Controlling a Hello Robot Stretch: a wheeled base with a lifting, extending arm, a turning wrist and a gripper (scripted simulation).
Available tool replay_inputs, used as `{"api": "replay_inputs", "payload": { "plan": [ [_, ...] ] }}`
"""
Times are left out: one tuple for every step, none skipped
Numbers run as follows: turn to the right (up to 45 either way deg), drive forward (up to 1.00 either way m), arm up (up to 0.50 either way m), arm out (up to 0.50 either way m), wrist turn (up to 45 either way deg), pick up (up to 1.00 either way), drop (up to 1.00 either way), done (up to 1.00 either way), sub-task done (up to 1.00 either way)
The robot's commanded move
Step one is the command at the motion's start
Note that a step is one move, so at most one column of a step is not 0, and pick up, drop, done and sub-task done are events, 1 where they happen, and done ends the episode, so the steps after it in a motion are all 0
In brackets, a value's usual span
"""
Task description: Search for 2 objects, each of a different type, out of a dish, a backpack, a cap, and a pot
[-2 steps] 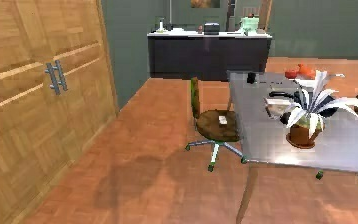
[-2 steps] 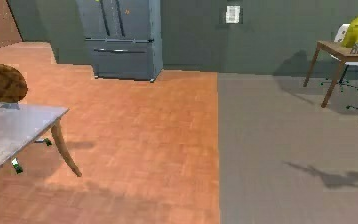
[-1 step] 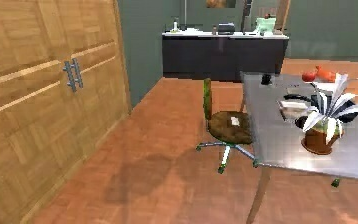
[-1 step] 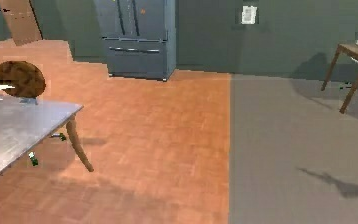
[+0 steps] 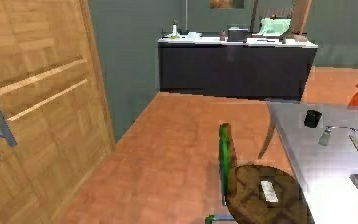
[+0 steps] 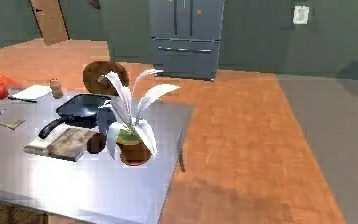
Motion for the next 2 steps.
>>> {"api": "replay_inputs", "payload": {
  "plan": [
    [45.0,0.00,0.00,0.00,0.0,0.00,0.00,0.00,0.00],
    [18.0,0.00,0.00,0.00,0.0,0.00,0.00,0.00,0.00]
  ]
}}
